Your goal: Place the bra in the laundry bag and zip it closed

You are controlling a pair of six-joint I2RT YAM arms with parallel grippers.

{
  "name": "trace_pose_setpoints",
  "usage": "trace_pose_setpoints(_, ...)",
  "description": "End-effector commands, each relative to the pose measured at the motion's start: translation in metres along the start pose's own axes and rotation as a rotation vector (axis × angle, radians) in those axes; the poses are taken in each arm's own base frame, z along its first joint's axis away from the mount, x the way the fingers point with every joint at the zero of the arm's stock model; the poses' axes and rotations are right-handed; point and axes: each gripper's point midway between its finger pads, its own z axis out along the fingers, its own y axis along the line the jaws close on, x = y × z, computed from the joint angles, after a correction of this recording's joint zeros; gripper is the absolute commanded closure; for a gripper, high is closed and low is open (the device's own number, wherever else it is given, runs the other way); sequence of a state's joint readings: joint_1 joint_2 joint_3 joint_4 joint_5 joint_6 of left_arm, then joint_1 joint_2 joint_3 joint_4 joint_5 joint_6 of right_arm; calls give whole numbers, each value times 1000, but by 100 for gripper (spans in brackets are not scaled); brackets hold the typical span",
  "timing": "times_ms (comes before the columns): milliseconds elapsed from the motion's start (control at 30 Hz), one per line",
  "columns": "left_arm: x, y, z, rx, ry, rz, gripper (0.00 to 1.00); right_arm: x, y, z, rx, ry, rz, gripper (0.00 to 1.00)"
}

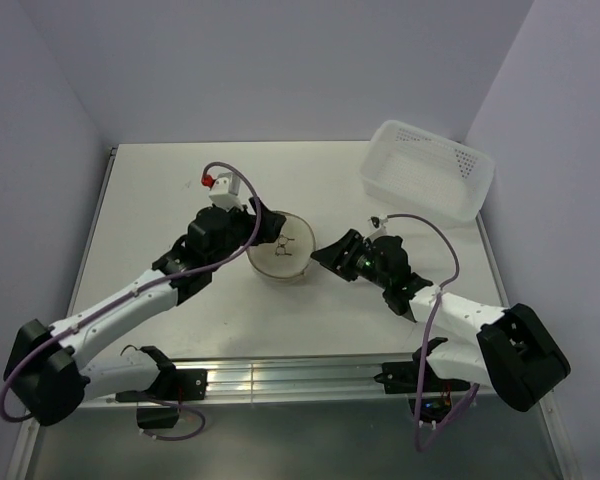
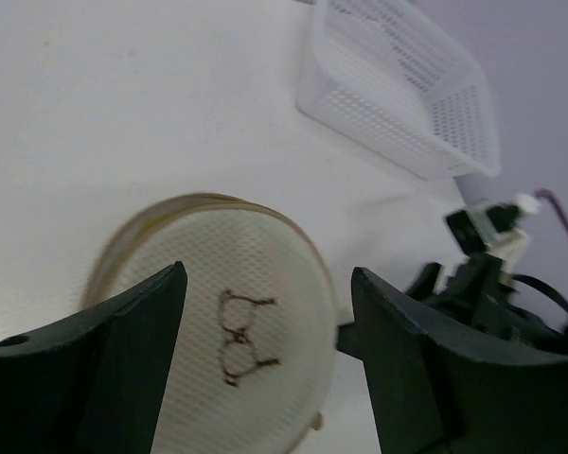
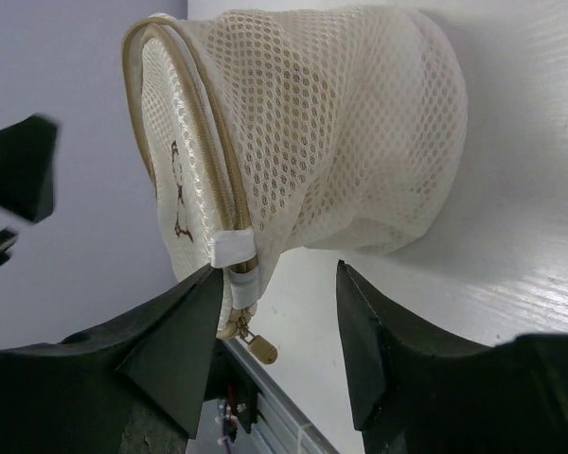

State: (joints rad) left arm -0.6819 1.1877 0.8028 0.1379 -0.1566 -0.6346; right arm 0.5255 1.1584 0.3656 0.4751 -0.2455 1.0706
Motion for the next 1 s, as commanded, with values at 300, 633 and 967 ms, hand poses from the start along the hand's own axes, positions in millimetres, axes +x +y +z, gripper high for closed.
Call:
trace_pose_setpoints(300,76,-56,-73,138,146,21,32,-2,34,0,-147,-5,-13,43)
trace_pose_setpoints(633,119,-83,-92,215,223,-13,40,7,24,-2,-139,2,-33,37)
trace_pose_setpoints(967,144,-60,-61,69,227,49,48,14,37,12,-164,44,-39,57)
